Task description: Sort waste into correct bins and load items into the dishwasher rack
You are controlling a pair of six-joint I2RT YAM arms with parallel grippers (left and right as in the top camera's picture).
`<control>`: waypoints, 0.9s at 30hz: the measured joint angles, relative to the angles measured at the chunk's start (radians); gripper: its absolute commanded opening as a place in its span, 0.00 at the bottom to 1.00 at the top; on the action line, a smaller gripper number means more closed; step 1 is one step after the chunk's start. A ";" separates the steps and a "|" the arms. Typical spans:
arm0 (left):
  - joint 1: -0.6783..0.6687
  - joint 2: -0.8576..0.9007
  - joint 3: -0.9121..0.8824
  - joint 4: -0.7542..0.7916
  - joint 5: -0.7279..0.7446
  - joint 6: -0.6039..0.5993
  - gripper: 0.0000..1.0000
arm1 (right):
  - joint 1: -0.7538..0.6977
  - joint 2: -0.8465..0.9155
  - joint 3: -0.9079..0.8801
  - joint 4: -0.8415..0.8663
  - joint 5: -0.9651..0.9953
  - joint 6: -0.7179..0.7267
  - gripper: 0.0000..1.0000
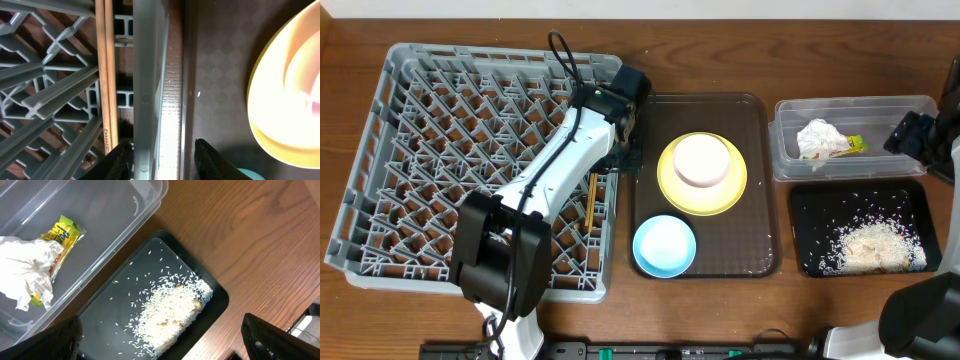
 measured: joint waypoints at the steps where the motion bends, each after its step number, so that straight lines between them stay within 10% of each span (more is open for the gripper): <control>1: 0.000 0.000 0.000 0.003 0.000 -0.004 0.43 | 0.000 0.000 0.000 0.000 0.000 0.000 0.99; 27: 0.007 0.000 0.000 0.000 -0.043 -0.010 0.09 | 0.000 0.000 0.000 0.000 0.000 0.000 0.99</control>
